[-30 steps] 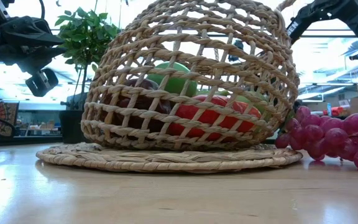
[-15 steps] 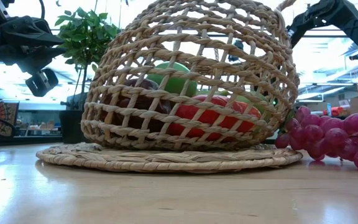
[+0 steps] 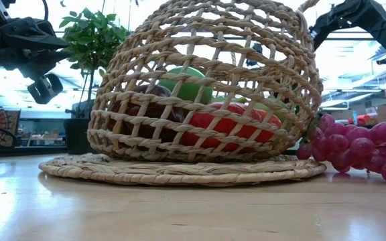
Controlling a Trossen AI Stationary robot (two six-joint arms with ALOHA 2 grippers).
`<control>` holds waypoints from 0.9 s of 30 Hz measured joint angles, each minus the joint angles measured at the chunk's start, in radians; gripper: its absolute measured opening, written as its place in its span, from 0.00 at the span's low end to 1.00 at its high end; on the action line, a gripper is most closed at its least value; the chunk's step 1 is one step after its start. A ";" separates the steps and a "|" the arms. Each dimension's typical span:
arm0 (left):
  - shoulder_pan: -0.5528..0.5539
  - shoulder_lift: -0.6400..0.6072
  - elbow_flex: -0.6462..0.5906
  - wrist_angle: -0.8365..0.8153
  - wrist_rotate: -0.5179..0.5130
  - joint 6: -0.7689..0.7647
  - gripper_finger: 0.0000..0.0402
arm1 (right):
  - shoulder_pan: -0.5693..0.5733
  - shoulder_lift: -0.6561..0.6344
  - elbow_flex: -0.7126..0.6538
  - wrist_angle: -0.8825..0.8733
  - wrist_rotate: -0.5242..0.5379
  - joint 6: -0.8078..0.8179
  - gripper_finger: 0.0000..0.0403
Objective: Build produce basket
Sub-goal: Put the red pomegranate into the brown basket
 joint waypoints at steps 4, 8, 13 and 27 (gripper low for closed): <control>0.000 0.000 0.000 0.000 0.000 0.000 0.16 | 0.002 0.000 0.017 -0.006 -0.080 0.005 0.76; 0.000 0.000 0.000 0.000 0.000 0.000 0.15 | 0.002 0.000 0.018 -0.021 -0.177 0.025 0.82; 0.000 0.000 0.000 0.000 0.000 0.001 0.14 | 0.053 -0.004 0.018 -0.009 -0.350 0.044 0.88; 0.000 0.000 0.000 0.000 0.000 0.000 0.15 | 0.098 -0.136 0.070 -0.168 -0.118 0.078 0.95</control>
